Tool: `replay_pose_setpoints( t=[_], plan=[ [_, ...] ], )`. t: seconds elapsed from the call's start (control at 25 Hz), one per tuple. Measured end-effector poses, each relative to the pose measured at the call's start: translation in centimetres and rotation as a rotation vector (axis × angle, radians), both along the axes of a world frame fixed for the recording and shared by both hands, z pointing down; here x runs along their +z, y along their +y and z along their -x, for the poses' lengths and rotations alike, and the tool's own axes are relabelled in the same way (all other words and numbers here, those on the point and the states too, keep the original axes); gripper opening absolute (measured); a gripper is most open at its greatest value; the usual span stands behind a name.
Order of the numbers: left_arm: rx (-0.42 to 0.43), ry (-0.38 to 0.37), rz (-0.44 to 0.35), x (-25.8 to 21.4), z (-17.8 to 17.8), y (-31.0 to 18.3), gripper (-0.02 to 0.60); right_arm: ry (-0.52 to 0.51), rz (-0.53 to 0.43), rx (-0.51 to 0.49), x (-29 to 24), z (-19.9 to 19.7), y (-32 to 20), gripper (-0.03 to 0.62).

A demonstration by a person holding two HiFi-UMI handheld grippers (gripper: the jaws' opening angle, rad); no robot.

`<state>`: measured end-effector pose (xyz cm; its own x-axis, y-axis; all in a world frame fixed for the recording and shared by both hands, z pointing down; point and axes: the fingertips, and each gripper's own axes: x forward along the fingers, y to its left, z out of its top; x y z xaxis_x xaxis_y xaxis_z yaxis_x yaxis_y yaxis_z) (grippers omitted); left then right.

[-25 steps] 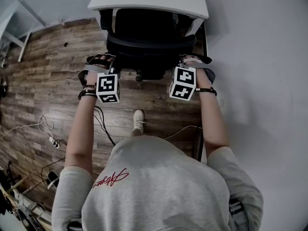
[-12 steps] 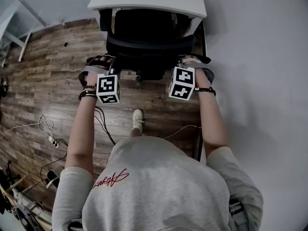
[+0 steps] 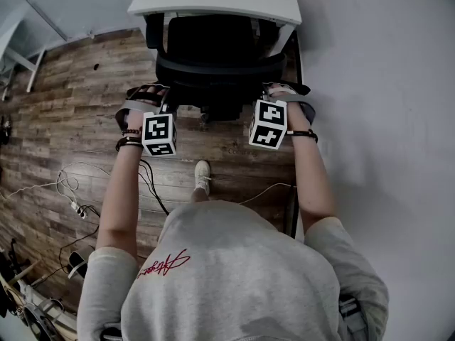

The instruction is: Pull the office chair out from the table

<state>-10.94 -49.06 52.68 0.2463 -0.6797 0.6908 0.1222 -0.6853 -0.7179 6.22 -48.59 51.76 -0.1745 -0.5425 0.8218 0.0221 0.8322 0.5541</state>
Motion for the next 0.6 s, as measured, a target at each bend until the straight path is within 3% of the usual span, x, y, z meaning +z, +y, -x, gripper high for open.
replay_pose_setpoints(
  t=[0.6],
  plan=[
    [0.006, -0.002, -0.008, 0.5, -0.6, 2.0, 0.061, -0.002, 0.011, 0.005, 0.5, -0.6, 2.0, 0.107]
  ],
)
